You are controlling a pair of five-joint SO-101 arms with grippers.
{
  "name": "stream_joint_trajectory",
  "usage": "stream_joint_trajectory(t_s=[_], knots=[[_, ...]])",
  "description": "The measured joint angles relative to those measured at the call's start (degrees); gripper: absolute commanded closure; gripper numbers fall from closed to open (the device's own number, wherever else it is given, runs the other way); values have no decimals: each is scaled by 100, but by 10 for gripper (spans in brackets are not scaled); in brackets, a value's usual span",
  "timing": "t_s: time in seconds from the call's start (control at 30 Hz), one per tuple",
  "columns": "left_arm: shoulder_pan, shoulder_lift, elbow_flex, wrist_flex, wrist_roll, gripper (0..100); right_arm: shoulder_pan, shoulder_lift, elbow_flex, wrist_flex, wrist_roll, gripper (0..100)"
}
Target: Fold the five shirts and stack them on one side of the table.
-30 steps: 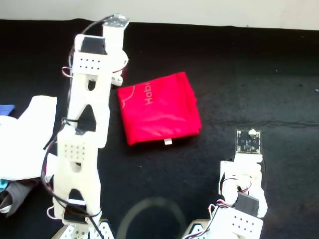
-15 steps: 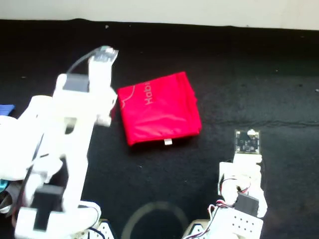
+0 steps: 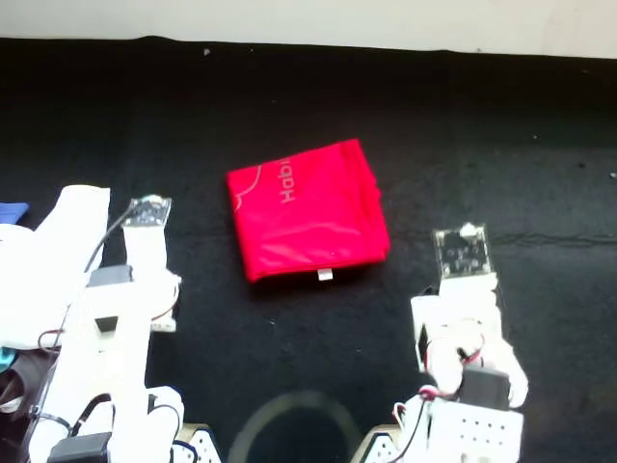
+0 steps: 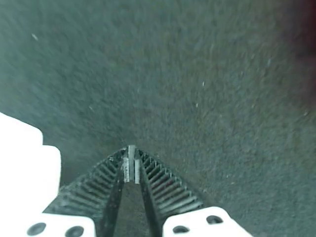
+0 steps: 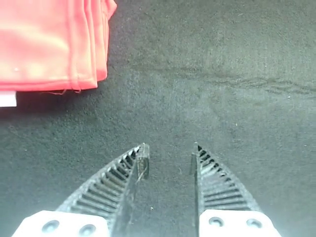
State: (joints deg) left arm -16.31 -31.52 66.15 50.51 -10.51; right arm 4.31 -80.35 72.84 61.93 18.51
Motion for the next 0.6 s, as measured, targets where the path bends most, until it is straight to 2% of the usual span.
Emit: stream_joint_trajectory(t_s=[0.17,0.47,0.53,0.6], knots=[[0,-114,440,-519,0,990,-9,1820,-1574,281,-422,851],[0,-132,501,-589,0,990,-967,4580,-4457,905,-1336,845],[0,-132,501,-589,0,990,-1152,5275,-4967,941,-1530,817],[0,-132,501,-589,0,990,-1292,5996,-5468,958,-1679,745]])
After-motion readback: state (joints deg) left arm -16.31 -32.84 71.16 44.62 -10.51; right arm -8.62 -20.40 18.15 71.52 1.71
